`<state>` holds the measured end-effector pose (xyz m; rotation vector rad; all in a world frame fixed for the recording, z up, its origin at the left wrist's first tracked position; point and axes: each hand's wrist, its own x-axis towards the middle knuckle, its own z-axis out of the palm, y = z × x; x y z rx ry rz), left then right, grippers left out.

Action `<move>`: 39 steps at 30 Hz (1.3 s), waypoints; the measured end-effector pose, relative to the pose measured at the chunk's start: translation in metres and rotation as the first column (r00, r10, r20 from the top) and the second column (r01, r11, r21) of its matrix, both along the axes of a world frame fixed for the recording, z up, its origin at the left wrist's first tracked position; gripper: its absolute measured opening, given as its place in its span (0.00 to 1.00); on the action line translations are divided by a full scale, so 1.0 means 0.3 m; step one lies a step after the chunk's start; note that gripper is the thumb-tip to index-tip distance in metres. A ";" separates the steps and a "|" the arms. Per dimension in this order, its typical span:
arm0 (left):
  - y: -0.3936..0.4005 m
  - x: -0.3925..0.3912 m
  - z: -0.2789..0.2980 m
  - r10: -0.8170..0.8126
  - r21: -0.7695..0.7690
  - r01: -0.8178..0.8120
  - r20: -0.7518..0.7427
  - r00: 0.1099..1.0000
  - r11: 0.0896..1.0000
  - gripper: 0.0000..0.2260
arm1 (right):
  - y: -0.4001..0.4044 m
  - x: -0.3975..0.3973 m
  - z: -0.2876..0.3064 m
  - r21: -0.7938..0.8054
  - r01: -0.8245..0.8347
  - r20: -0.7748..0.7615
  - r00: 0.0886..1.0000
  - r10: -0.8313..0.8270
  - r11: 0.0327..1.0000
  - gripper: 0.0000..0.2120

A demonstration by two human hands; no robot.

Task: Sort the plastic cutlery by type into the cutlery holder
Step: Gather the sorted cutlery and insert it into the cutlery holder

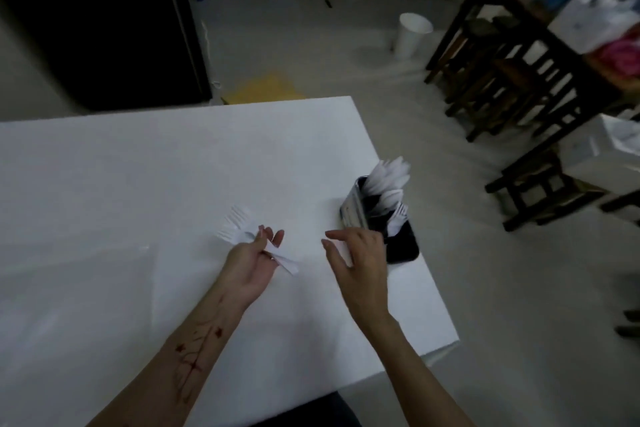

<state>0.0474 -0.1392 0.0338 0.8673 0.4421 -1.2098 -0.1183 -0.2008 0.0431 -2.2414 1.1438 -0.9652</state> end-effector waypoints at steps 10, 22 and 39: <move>-0.363 -0.359 0.111 -0.062 -0.161 0.134 0.390 0.919 0.978 0.07 | -0.332 -0.249 -0.077 -0.084 0.284 -0.188 0.937 -0.295 0.955 0.09; -0.386 -0.496 -0.009 -0.673 0.686 0.050 0.724 -0.152 0.726 0.19 | -0.356 -0.255 -0.098 0.072 0.153 -0.003 0.988 -0.153 0.986 0.11; -0.305 -0.446 -0.006 -0.512 0.607 0.281 0.787 -0.344 0.744 0.26 | -0.308 -0.240 -0.049 0.287 0.132 0.132 0.976 -0.175 0.949 0.12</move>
